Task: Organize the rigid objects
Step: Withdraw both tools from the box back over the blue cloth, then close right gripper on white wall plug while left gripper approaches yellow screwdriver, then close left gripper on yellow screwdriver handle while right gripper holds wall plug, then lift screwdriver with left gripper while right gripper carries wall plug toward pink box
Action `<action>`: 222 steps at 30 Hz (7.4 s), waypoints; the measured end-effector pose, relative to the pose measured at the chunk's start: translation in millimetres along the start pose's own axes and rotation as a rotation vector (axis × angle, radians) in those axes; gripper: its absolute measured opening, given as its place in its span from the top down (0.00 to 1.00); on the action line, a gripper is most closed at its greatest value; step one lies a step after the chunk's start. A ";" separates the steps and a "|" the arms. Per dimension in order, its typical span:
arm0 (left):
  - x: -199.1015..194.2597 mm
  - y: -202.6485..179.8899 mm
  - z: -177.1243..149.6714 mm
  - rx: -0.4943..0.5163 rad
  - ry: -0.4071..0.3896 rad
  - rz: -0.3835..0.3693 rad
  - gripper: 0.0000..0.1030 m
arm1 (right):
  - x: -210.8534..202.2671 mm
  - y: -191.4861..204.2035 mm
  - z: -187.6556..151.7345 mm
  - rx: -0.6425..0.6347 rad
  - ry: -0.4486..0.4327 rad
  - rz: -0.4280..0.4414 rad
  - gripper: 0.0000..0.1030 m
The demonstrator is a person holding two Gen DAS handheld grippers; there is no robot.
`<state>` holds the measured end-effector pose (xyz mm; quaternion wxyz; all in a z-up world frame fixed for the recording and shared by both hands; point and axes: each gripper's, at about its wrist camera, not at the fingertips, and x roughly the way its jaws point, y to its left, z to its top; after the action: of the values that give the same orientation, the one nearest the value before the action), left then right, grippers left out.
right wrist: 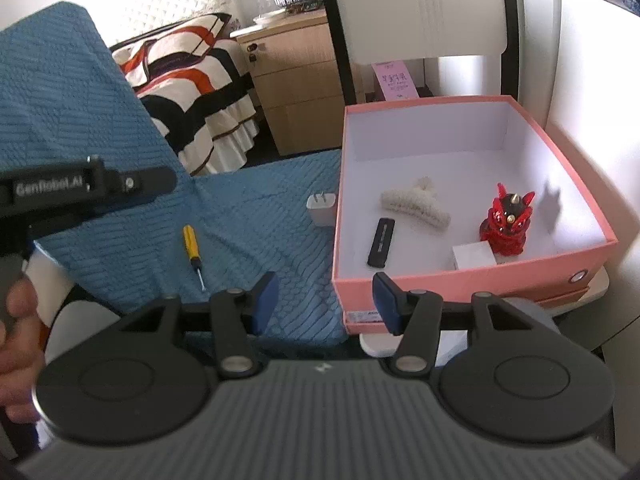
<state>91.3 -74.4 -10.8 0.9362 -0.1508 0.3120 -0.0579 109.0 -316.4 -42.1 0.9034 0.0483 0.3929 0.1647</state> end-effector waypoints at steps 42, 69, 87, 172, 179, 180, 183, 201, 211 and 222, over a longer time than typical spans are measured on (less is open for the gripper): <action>30.8 126.5 -34.1 -0.134 0.018 0.178 0.62 | 85.3 68.4 -1.6 -0.121 0.028 -0.051 0.47; 163.4 177.8 -77.9 -0.171 0.118 0.279 0.56 | 200.8 99.1 10.0 -0.335 -0.085 -0.127 0.35; 190.4 204.1 -56.5 -0.176 0.071 0.336 0.58 | 261.8 99.3 21.9 -0.453 -0.107 -0.408 0.45; 140.0 155.9 -43.7 -0.233 0.132 0.221 0.81 | 200.6 77.9 0.3 -0.149 0.045 -0.055 0.55; 126.2 145.0 -35.6 -0.218 0.100 0.194 0.81 | 181.0 78.1 3.9 -0.163 0.012 -0.051 0.55; 124.7 144.1 -33.1 -0.216 0.095 0.192 0.81 | 178.5 77.9 4.8 -0.164 0.008 -0.052 0.55; 117.0 138.6 -30.4 -0.201 0.081 0.188 0.81 | 168.2 75.8 7.9 -0.152 -0.006 -0.044 0.55; 61.5 112.5 -19.8 -0.182 0.023 0.169 0.81 | 99.8 81.9 24.4 -0.172 -0.091 0.013 0.56; 34.3 93.2 -1.1 -0.170 -0.023 0.160 0.81 | 70.0 78.6 34.2 -0.166 -0.130 0.023 0.55; 22.2 49.0 22.7 -0.126 -0.065 0.100 0.82 | 39.3 54.9 46.2 -0.132 -0.176 -0.018 0.55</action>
<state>123.3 -26.8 -21.7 0.9362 -0.1953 0.2918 0.0135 153.3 -249.5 -25.8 0.9371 -0.0005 0.3006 0.1773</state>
